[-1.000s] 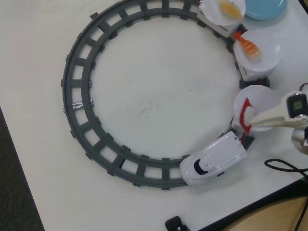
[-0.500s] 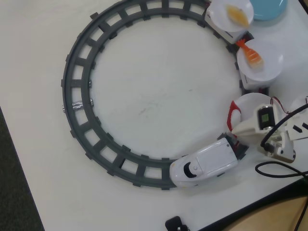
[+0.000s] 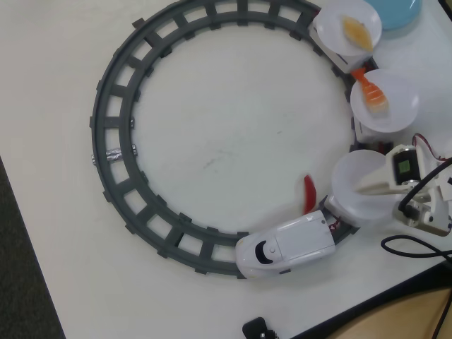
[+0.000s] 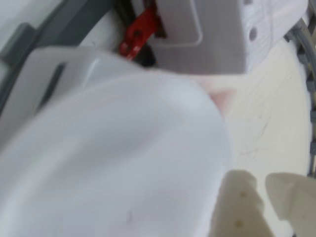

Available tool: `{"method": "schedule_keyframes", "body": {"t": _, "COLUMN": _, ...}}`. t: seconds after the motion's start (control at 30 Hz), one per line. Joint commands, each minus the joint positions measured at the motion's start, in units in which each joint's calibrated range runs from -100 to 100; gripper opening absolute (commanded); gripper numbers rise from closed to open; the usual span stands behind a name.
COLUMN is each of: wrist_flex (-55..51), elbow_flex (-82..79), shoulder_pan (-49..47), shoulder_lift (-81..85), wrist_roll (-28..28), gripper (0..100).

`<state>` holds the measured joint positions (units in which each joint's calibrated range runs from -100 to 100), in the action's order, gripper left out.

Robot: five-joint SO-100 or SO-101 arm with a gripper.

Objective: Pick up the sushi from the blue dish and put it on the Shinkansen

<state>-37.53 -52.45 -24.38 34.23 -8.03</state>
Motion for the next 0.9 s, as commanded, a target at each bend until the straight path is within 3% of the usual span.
{"method": "schedule_keyframes", "body": {"t": 0.0, "wrist_flex": -6.5, "elbow_flex": 5.6, "shoulder_pan": -0.4, "shoulder_lift": 4.5, "wrist_roll": 0.1, "gripper": 2}}
{"method": "schedule_keyframes", "body": {"t": 0.2, "wrist_flex": -8.8, "elbow_flex": 6.7, "shoulder_pan": 2.0, "shoulder_lift": 9.3, "wrist_roll": 0.3, "gripper": 2}}
{"method": "schedule_keyframes", "body": {"t": 0.33, "wrist_flex": -9.3, "elbow_flex": 12.0, "shoulder_pan": 8.1, "shoulder_lift": 5.8, "wrist_roll": 4.6, "gripper": 3}}
{"method": "schedule_keyframes", "body": {"t": 0.6, "wrist_flex": -20.1, "elbow_flex": 32.9, "shoulder_pan": 13.0, "shoulder_lift": -19.6, "wrist_roll": 15.2, "gripper": 15}}
{"method": "schedule_keyframes", "body": {"t": 0.87, "wrist_flex": -27.6, "elbow_flex": 56.9, "shoulder_pan": 16.2, "shoulder_lift": -41.8, "wrist_roll": 15.0, "gripper": 15}}
